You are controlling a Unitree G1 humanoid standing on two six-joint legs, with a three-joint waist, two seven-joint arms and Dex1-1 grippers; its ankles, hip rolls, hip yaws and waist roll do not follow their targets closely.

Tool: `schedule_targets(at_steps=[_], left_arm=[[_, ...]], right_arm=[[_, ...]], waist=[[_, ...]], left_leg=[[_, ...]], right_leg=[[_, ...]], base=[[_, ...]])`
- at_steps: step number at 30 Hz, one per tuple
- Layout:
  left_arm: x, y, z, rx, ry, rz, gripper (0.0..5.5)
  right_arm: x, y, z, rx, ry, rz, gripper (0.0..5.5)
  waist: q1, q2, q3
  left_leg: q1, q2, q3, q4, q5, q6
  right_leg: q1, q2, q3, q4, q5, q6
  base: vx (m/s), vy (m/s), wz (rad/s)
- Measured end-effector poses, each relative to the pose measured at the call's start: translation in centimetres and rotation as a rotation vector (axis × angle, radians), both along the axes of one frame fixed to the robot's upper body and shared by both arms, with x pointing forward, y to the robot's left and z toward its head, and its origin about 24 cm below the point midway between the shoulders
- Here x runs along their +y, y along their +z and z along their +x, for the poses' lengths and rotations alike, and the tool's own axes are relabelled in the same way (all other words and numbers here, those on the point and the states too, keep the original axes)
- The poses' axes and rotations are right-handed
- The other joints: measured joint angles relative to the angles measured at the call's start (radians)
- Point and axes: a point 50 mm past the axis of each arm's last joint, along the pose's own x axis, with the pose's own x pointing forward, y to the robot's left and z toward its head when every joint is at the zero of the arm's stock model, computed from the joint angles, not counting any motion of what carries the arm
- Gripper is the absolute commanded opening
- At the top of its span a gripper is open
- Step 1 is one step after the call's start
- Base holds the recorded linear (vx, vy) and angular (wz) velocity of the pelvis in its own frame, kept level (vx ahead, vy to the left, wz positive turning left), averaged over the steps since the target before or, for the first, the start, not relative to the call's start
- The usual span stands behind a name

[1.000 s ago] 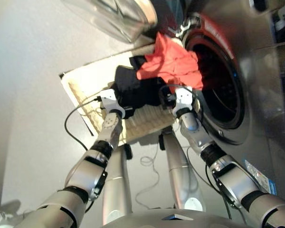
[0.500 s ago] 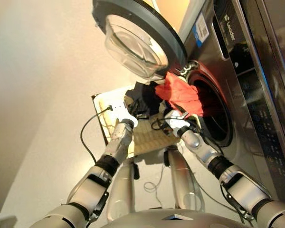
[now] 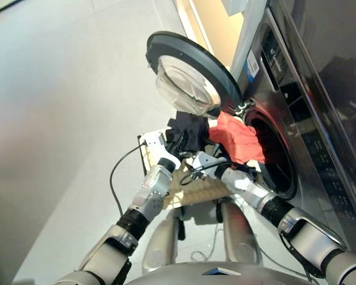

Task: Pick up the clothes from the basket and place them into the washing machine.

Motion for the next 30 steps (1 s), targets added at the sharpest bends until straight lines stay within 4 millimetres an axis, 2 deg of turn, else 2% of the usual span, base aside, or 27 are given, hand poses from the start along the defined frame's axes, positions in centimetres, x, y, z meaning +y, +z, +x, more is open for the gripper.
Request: schedule_targets(at_steps=[5, 6, 8, 20, 23, 24, 26, 30], left_arm=[[-0.1, 0.3, -0.6, 0.005, -0.06, 0.005, 0.0], [0.0, 0.3, -0.8, 0.012, -0.072, -0.005, 0.0], [-0.4, 0.4, -1.3, 0.025, -0.104, -0.04, 0.0], [-0.9, -0.1, -2.4, 0.063, -0.171, -0.053, 0.0], [-1.0, -0.6, -2.8, 0.085, -0.176, -0.056, 0.0], [-0.9, -0.8, -3.0, 0.092, -0.173, -0.056, 0.32], [-0.9, -1.2, -3.3, 0.104, -0.174, -0.063, 5.5], [-0.3, -1.8, -3.9, 0.122, -0.148, -0.09, 5.5]], right_arm=[[-0.1, 0.0, 0.0, -0.039, -0.008, -0.025, 5.5], [-0.1, 0.0, 0.0, -0.042, -0.013, -0.025, 4.66], [-0.3, -0.1, 0.2, -0.054, -0.034, -0.04, 0.0], [-1.1, 0.0, 0.5, -0.074, -0.108, -0.018, 0.0], [-1.8, -0.8, -0.1, -0.046, -0.15, 0.0, 0.0], [-1.8, -1.0, -0.4, -0.038, -0.159, 0.01, 0.0], [-2.5, -1.7, -0.9, -0.012, -0.213, 0.036, 0.0], [-4.8, -3.2, -1.9, 0.053, -0.37, 0.078, 0.0]], waist=[[0.002, 0.003, -0.026], [0.004, 0.005, -0.031], [0.006, 0.009, -0.044], [0.011, 0.005, -0.071], [0.009, 0.002, -0.073], [0.009, -0.003, -0.077], [0.009, -0.016, -0.086], [0.004, -0.042, -0.107]], left_leg=[[-0.001, 0.003, -0.004, 0.0, -0.003, 0.004], [-0.001, 0.003, -0.006, 0.0, -0.003, 0.004], [-0.001, 0.003, -0.011, -0.001, -0.003, 0.004], [0.001, 0.004, -0.028, -0.001, -0.001, 0.001], [0.029, 0.007, -0.031, -0.008, -0.002, 0.001], [0.041, 0.008, -0.031, -0.017, -0.002, 0.001], [0.056, 0.011, -0.034, -0.026, -0.002, 0.001], [0.082, 0.011, -0.051, -0.046, -0.001, 0.001]], right_leg=[[0.0, 0.001, -0.002, 0.003, -0.003, -0.003], [0.0, 0.001, -0.002, 0.003, -0.003, -0.003], [0.002, 0.001, -0.003, 0.002, -0.003, -0.004], [0.015, 0.0, -0.025, 0.001, -0.006, -0.005], [0.049, 0.001, -0.03, -0.015, -0.006, -0.004], [0.056, 0.002, -0.03, -0.017, -0.007, -0.004], [0.076, 0.004, -0.035, -0.031, -0.007, -0.004], [0.114, 0.003, -0.054, -0.057, -0.008, -0.002]], base=[[0.0, 0.0, 0.0], [0.0, 0.0, 0.0], [0.0, 0.0, 0.0], [0.005, 0.003, 0.003], [0.055, 0.034, 0.039], [0.06, 0.034, -0.006], [0.06, 0.038, 0.027], [0.059, 0.033, 0.105]])
